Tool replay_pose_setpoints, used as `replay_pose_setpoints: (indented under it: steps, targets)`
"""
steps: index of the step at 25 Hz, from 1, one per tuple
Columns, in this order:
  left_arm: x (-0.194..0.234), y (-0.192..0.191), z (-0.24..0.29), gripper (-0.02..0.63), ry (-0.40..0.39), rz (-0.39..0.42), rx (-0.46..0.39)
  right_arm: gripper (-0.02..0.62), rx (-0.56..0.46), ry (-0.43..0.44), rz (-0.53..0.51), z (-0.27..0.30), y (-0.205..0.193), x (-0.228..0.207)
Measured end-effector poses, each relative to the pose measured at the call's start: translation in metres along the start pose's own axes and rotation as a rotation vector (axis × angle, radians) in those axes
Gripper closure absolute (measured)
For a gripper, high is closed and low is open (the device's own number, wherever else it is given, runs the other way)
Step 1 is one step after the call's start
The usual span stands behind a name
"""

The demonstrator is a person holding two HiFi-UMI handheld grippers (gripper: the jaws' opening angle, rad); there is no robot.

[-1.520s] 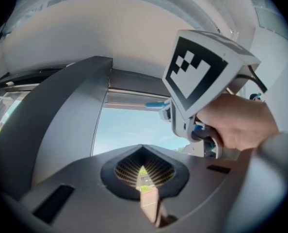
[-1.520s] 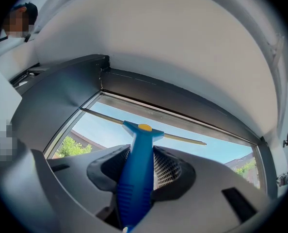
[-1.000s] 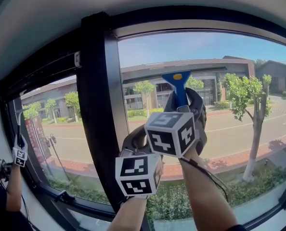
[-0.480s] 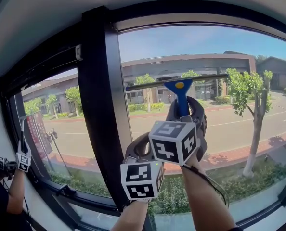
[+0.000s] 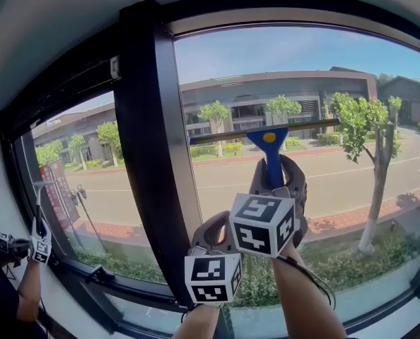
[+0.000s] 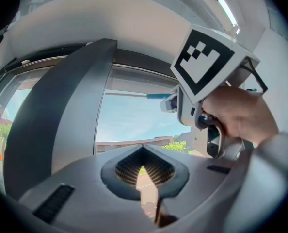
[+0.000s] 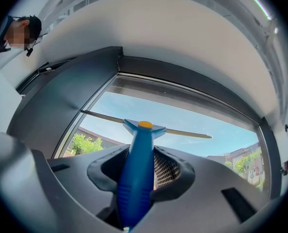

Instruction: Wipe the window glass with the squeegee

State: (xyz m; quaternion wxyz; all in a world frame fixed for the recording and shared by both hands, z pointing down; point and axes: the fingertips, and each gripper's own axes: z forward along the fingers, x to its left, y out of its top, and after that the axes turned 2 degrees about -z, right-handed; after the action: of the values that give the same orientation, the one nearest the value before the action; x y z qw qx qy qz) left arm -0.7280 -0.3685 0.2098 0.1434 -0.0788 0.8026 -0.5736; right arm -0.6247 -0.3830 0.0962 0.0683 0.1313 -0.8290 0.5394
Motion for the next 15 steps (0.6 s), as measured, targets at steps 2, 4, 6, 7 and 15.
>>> replay_pose_setpoints:
  steps: [2, 4, 6, 7, 15]
  targets:
    - [0.0, -0.011, -0.004, 0.606, -0.003, 0.002, 0.016, 0.457, 0.006, 0.006, 0.0, -0.005, -0.01, 0.003]
    - [-0.002, -0.021, -0.006, 0.606, -0.006, 0.006, 0.03, 0.457, 0.013, 0.008, 0.007, -0.01, -0.02, 0.006]
    - [-0.006, -0.03, -0.009, 0.606, -0.01, 0.014, 0.043, 0.457, 0.019, 0.008, 0.016, -0.014, -0.029, 0.008]
    - [-0.007, -0.034, -0.01, 0.606, -0.012, 0.016, 0.049, 0.457, 0.021, 0.01, 0.021, -0.016, -0.032, 0.009]
    - [-0.014, -0.073, -0.02, 0.606, -0.022, 0.014, 0.103, 0.46, 0.027, 0.025, 0.048, -0.029, -0.065, 0.019]
